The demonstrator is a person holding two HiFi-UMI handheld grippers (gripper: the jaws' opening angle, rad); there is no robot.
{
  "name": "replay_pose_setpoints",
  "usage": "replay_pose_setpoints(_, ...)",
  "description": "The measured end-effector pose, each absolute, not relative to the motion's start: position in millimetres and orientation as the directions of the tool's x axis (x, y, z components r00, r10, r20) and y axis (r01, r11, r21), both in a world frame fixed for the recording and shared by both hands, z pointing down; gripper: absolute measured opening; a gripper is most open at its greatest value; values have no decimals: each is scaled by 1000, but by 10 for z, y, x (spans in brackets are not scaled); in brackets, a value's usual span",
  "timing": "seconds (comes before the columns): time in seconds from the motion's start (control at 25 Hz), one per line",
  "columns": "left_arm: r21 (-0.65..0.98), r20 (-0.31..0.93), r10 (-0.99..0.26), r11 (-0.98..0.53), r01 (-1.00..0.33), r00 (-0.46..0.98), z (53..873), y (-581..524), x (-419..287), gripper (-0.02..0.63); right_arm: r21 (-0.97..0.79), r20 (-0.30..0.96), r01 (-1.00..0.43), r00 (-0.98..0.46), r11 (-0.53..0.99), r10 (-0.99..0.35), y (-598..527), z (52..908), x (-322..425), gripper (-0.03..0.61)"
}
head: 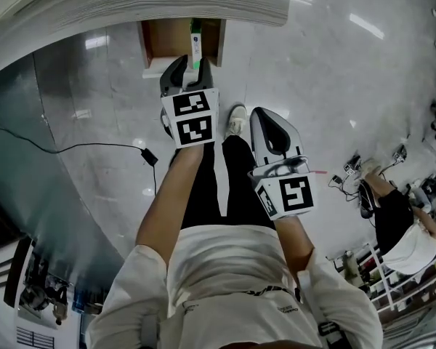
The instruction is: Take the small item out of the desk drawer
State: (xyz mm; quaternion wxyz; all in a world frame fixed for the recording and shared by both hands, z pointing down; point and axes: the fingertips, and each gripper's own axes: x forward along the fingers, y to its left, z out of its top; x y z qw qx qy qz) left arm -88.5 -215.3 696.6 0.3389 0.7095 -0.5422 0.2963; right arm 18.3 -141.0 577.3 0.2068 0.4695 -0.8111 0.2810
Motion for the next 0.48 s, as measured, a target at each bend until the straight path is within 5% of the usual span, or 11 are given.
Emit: replay_pose_setpoints(0.48,153,825,-528,-141,-978,205,7284,-2220,-842,147,-278,618,-880,-471,385,-630,-1409,5890,191,32)
